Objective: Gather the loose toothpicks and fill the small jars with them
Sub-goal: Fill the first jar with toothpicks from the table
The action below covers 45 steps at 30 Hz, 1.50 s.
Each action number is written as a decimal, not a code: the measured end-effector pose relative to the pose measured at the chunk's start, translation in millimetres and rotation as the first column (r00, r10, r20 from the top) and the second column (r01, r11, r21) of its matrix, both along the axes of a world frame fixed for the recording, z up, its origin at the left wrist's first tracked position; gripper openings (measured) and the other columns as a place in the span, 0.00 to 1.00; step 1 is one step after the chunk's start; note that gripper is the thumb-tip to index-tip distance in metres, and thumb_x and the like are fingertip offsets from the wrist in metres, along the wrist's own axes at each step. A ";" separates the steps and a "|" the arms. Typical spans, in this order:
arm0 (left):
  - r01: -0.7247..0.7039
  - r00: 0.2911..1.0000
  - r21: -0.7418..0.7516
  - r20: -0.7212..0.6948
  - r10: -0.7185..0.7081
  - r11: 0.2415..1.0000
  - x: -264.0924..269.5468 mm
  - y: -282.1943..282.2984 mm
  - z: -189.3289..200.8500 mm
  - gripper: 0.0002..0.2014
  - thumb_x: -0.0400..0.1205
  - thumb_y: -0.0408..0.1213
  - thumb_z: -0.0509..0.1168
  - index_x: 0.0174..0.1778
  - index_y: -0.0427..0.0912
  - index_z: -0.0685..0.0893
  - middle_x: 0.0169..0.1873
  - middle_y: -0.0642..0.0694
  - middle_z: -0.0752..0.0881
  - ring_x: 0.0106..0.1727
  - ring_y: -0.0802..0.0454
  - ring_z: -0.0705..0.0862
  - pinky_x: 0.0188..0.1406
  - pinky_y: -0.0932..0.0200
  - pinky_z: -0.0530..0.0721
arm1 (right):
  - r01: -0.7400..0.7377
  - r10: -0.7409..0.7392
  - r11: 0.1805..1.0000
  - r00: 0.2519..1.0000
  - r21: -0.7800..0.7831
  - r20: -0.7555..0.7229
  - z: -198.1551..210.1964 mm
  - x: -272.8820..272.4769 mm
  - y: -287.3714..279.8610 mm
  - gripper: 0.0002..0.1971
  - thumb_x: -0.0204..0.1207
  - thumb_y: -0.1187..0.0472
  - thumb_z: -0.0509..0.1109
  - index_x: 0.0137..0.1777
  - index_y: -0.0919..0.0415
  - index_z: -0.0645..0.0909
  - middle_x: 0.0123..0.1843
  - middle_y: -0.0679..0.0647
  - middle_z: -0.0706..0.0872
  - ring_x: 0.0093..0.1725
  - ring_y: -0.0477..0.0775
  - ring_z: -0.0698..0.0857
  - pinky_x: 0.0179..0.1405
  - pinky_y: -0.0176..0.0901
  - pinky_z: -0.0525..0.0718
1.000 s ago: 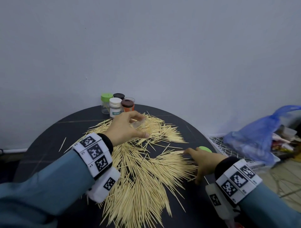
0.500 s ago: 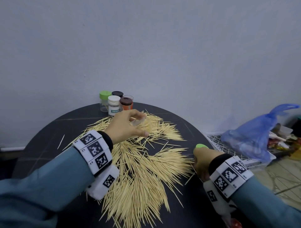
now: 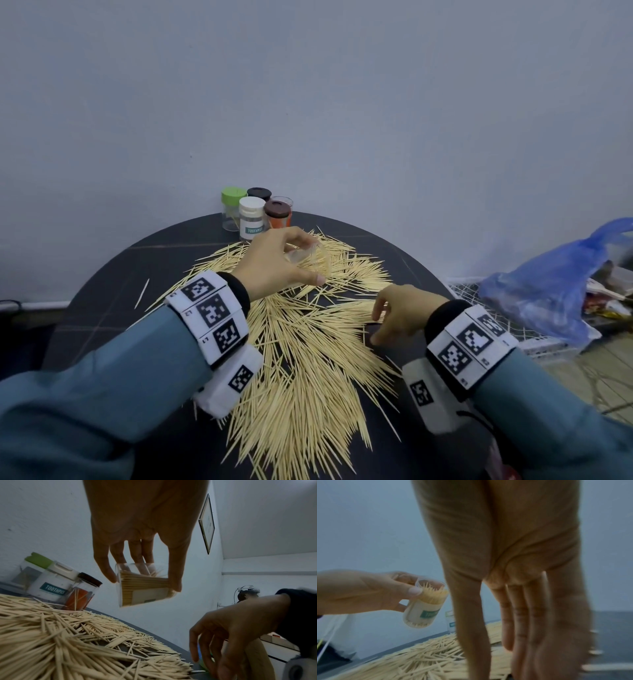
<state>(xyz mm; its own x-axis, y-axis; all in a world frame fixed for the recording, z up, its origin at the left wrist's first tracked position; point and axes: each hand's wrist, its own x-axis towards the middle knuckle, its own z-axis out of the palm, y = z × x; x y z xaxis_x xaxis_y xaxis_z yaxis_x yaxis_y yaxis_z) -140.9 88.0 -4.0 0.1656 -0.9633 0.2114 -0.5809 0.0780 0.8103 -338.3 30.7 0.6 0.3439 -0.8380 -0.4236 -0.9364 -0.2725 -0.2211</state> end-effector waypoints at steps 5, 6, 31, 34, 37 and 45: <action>0.014 1.000 0.002 0.019 -0.014 1.000 -2.6 2.2 1.5 0.28 0.65 0.42 0.81 0.61 0.49 0.82 0.56 0.55 0.81 0.59 0.56 0.78 0.53 0.59 0.71 | -0.106 0.131 0.989 0.950 0.101 -0.283 4.7 -19.4 17.1 0.37 0.60 0.40 0.80 0.64 0.64 0.80 0.56 0.56 0.88 0.41 0.50 0.82 0.45 0.41 0.79; 0.015 1.000 0.002 0.024 -0.015 1.000 -3.2 2.7 1.6 0.28 0.65 0.42 0.81 0.61 0.49 0.82 0.57 0.55 0.82 0.59 0.56 0.78 0.53 0.60 0.71 | -0.110 0.137 0.988 0.948 0.110 -0.288 3.1 -20.0 20.8 0.39 0.60 0.40 0.79 0.65 0.65 0.79 0.60 0.58 0.86 0.46 0.54 0.84 0.48 0.43 0.81; -0.005 1.000 -0.013 0.002 0.005 1.000 9.5 -7.5 -4.2 0.29 0.65 0.41 0.81 0.62 0.47 0.83 0.56 0.57 0.82 0.56 0.59 0.77 0.40 0.77 0.67 | -0.295 0.287 0.930 0.956 -0.218 -0.066 -11.9 38.9 -31.3 0.12 0.70 0.63 0.76 0.53 0.57 0.83 0.50 0.50 0.83 0.48 0.49 0.80 0.42 0.35 0.77; -0.008 1.000 -0.004 0.003 0.008 1.000 10.7 -8.2 -5.3 0.28 0.65 0.42 0.81 0.62 0.48 0.83 0.57 0.56 0.82 0.57 0.59 0.77 0.40 0.77 0.68 | -0.301 0.291 0.927 0.954 -0.225 -0.074 -12.9 39.2 -40.5 0.16 0.72 0.60 0.75 0.59 0.59 0.79 0.57 0.52 0.82 0.50 0.48 0.77 0.47 0.37 0.73; -0.002 1.000 0.009 0.003 0.002 1.000 9.8 -8.1 -6.1 0.28 0.65 0.41 0.81 0.61 0.48 0.83 0.57 0.56 0.82 0.56 0.59 0.78 0.40 0.76 0.69 | -0.307 0.291 0.938 0.950 -0.162 -0.117 -20.5 42.6 -43.4 0.22 0.71 0.55 0.76 0.62 0.59 0.76 0.56 0.52 0.81 0.50 0.49 0.75 0.48 0.38 0.73; 0.005 1.000 0.014 0.007 -0.005 1.000 11.4 -9.6 -7.2 0.27 0.65 0.41 0.81 0.60 0.49 0.82 0.56 0.57 0.82 0.56 0.61 0.77 0.38 0.78 0.67 | -0.435 0.389 0.887 0.885 -0.155 -0.257 -30.0 60.8 -43.7 0.15 0.79 0.54 0.66 0.59 0.63 0.79 0.51 0.55 0.80 0.48 0.51 0.75 0.47 0.41 0.75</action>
